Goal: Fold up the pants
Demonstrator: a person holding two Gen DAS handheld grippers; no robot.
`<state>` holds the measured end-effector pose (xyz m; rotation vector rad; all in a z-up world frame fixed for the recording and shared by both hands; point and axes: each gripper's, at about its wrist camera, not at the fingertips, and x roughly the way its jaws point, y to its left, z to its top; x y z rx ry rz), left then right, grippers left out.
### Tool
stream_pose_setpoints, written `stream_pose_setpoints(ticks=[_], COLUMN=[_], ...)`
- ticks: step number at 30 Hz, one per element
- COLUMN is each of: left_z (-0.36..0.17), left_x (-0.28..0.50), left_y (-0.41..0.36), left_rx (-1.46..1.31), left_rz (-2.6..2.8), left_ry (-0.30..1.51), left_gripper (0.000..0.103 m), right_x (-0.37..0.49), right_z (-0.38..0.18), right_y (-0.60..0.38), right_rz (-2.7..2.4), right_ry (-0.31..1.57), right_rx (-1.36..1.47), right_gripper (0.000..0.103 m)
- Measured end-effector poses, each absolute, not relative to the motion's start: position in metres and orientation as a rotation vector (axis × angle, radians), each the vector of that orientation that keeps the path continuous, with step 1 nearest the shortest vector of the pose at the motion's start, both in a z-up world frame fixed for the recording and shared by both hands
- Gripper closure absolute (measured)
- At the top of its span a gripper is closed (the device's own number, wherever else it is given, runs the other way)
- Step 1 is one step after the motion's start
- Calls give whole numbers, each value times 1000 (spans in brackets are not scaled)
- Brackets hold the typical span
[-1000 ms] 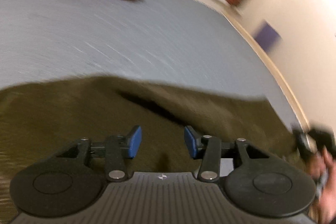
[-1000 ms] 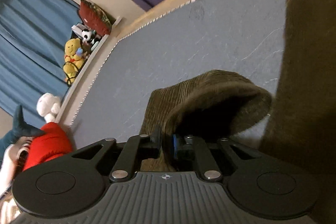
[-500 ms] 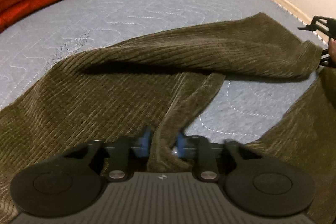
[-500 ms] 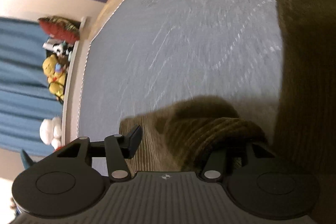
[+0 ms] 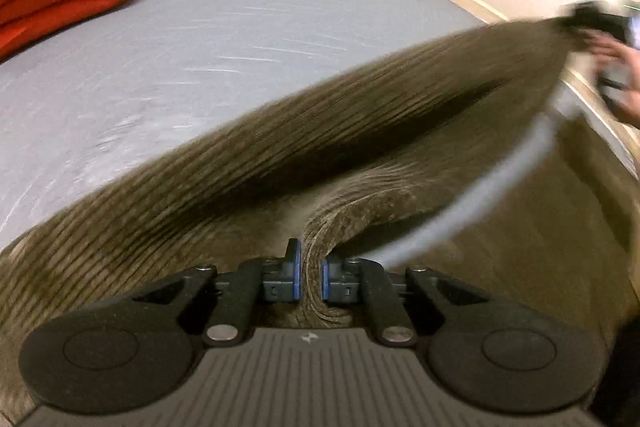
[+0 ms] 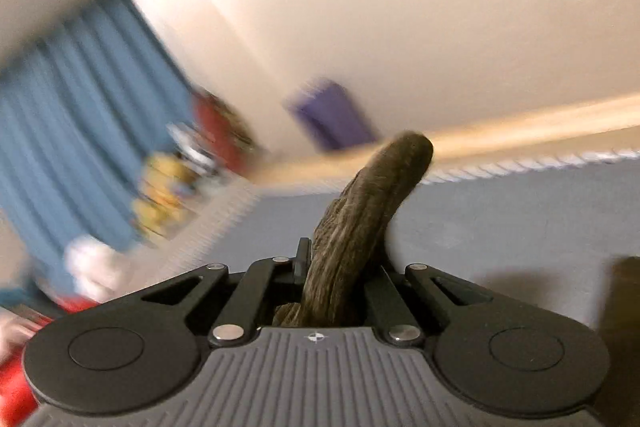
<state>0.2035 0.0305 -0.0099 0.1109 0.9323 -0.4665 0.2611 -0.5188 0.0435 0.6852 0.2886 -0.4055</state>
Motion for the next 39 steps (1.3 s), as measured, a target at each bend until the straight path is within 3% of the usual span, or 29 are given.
stream_pose_setpoints(ticks=[4, 7, 11, 13, 15, 16, 18, 19, 21, 23, 28, 32, 34, 35, 37, 38, 39], left_z=[-3, 1, 1, 10, 27, 38, 57, 62, 66, 64, 54, 53, 59, 60, 59, 61, 61], left_x=[175, 158, 162, 158, 158, 157, 159, 163, 173, 185, 204, 215, 219, 221, 224, 222, 223], left_y=[35, 40, 43, 42, 53, 60, 77, 84, 94, 101, 122, 152, 171, 180, 196, 202, 209], left_rx=[256, 304, 305, 289, 181, 121, 5, -52, -132, -183, -187, -214, -236, -244, -251, -248, -241], left_rz=[-655, -759, -756, -765, -815, -826, -807, -784, -716, -617, -356, -152, -48, 1, 89, 123, 160], left_ry=[908, 884, 897, 865, 779, 725, 625, 589, 561, 560, 598, 609, 617, 631, 658, 666, 675], left_gripper=[93, 93, 88, 77, 51, 44, 34, 33, 33, 32, 32, 32, 32, 32, 32, 32, 32], right_x=[277, 261, 263, 266, 259, 246, 227, 225, 231, 255, 341, 385, 396, 403, 408, 408, 408], right_z=[-37, -65, -60, -60, -50, -41, -12, 2, 26, 36, 5, -35, -41, -39, -41, -43, -45], right_y=[-558, -570, -556, -558, -563, -563, -557, -552, -541, -529, -493, -478, -467, -457, -445, -440, -439], right_rz=[-524, -576, -631, -623, -676, -733, -794, -777, -687, -506, -256, -388, -455, -487, -542, -572, -597], right_ry=[648, 668, 674, 701, 730, 739, 696, 650, 581, 599, 848, 1056, 1075, 1089, 1087, 1070, 1055], right_rx=[805, 941, 830, 822, 818, 807, 777, 742, 648, 588, 496, 409, 347, 303, 229, 183, 162], right_gripper=[96, 92, 92, 92, 79, 72, 71, 70, 58, 50, 50, 48, 43, 44, 69, 90, 94])
